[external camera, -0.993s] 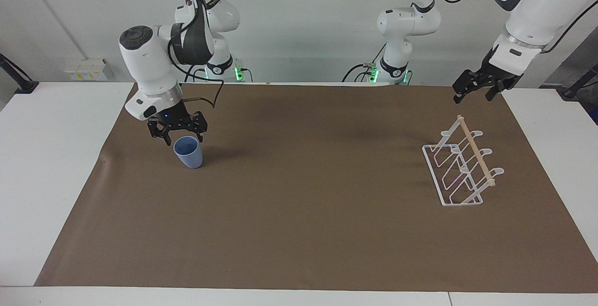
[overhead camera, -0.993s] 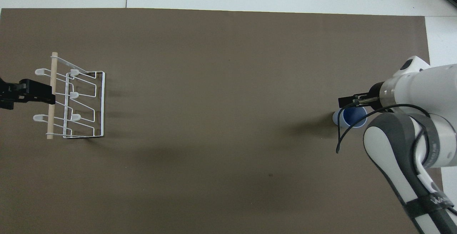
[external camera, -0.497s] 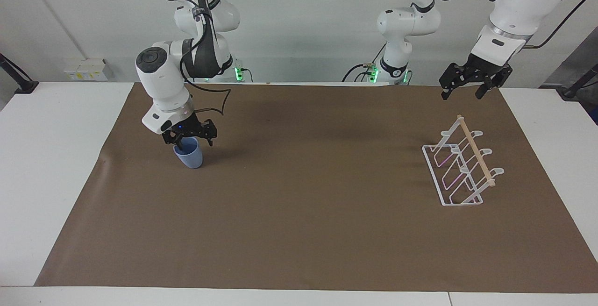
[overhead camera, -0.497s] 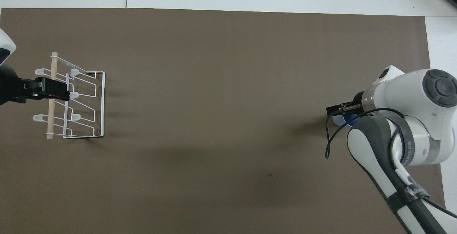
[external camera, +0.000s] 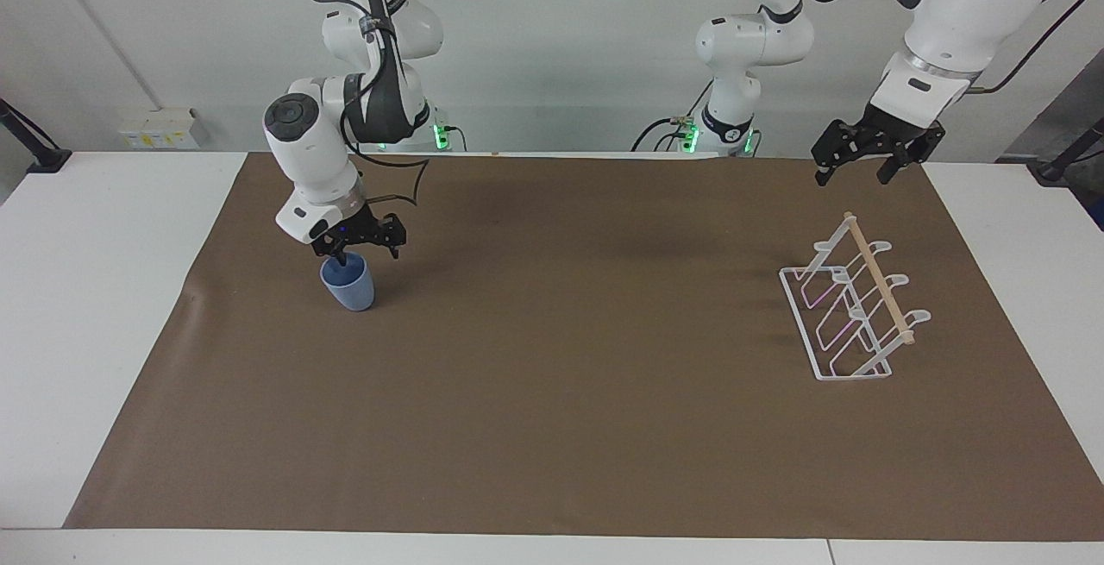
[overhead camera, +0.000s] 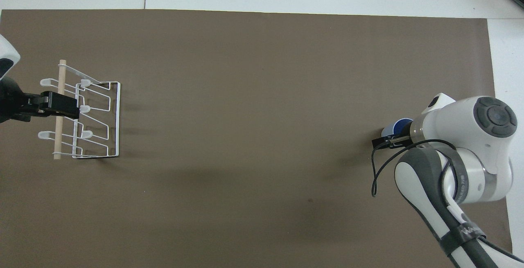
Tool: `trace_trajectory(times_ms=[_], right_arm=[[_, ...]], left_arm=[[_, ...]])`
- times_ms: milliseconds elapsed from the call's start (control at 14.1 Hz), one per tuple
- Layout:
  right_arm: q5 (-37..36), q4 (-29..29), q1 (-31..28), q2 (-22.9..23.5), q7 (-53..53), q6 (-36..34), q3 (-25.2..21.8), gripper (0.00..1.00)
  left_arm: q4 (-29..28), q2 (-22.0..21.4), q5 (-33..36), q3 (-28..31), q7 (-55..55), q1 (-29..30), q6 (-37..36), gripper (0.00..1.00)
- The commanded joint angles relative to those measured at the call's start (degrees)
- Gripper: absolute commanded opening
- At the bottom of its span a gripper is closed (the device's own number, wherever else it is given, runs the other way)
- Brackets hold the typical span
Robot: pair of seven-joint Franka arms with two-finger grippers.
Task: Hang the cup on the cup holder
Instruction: 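Close the right gripper on the blue cup rim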
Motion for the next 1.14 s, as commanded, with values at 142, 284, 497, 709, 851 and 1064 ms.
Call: trace_trajectory(times_ms=[142,284,497,709,851,1064], right_arm=[[1.12,-1.94,0.44,-2.08,0.54,0.61,-0.25,0.98],[1.12,-2.12,0.36,-1.56,0.54,0.79,-0.25,0.97],[1.12,-2.73,0.27,-1.29,0.45,1.32,-0.25,0.97],[1.12,-2.73,0.01,-1.03,0.45,3.41,-0.25,0.92],[1.12,-2.73,-0.17,-0.68,0.45,4.39,-0.25,0.86],[1.12,-2.64,-0.35,-0.59,1.76,5.7,-0.34,0.69]], left_arm=[[-1.61,-1.62,-0.48,0.2,0.08,0.28,0.2,1.0],[-1.61,-1.62,-0.48,0.37,0.08,0.28,0.12,1.0],[-2.4,-1.79,-0.48,0.46,0.17,0.28,0.29,1.0],[-2.48,-1.88,-0.57,0.46,0.08,0.28,0.29,1.0],[-2.48,-1.88,-0.57,0.46,0.08,0.28,0.47,1.0],[-2.57,-1.88,-0.57,0.46,0.08,0.28,0.47,1.0]])
